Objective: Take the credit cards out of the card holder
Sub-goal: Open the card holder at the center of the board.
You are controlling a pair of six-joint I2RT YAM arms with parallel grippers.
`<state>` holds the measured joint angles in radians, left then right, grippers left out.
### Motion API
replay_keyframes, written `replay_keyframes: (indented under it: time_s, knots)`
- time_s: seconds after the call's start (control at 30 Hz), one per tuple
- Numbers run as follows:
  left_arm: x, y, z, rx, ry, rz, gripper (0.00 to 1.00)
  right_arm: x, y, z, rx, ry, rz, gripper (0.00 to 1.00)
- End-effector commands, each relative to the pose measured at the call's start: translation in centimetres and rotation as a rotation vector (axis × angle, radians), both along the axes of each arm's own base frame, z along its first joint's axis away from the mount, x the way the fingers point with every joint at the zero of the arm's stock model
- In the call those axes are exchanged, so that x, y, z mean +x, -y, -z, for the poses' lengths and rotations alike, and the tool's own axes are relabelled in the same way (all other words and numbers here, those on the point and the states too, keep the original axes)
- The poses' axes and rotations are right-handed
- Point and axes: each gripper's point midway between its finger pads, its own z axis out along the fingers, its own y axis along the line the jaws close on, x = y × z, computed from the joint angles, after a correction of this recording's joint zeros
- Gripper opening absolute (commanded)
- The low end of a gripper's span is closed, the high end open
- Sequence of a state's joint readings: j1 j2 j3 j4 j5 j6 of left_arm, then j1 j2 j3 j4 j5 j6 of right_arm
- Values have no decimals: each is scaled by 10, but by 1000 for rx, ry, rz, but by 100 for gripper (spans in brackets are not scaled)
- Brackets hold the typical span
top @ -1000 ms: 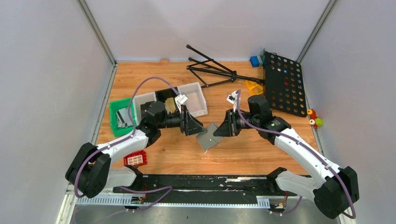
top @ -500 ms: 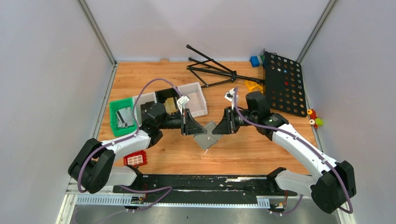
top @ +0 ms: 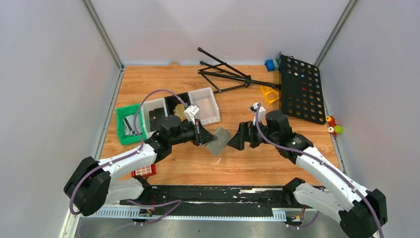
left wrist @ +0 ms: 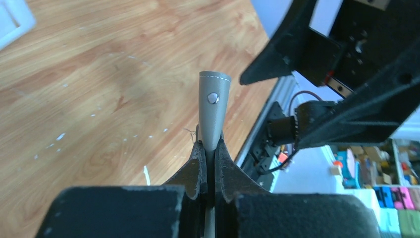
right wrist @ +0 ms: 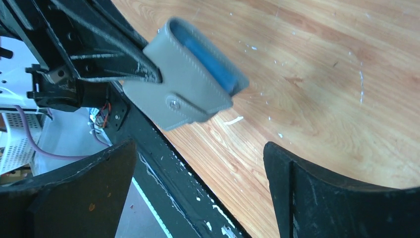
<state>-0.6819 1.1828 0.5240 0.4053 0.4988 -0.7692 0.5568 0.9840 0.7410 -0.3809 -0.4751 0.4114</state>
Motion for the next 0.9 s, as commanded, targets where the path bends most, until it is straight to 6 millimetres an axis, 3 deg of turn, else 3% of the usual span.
replay_keyframes:
  time_s: [0.0, 0.17, 0.33, 0.57, 0.87]
  knots:
    - [12, -12, 3, 64, 60, -137, 0, 4, 3, -5, 38, 88, 120, 100]
    - [16, -23, -3, 56, 78, -236, 0, 5, -2, -18, 111, 183, 201, 99]
    - [17, -28, -12, 54, 98, -289, 0, 7, -16, -10, 77, 183, 240, 95]
    - [20, -33, 4, 96, 50, -337, 0, 9, -49, -1, 21, 184, 225, 93]
    - [16, -35, 8, 90, 23, -343, 0, 12, -66, 15, -16, 149, 207, 89]
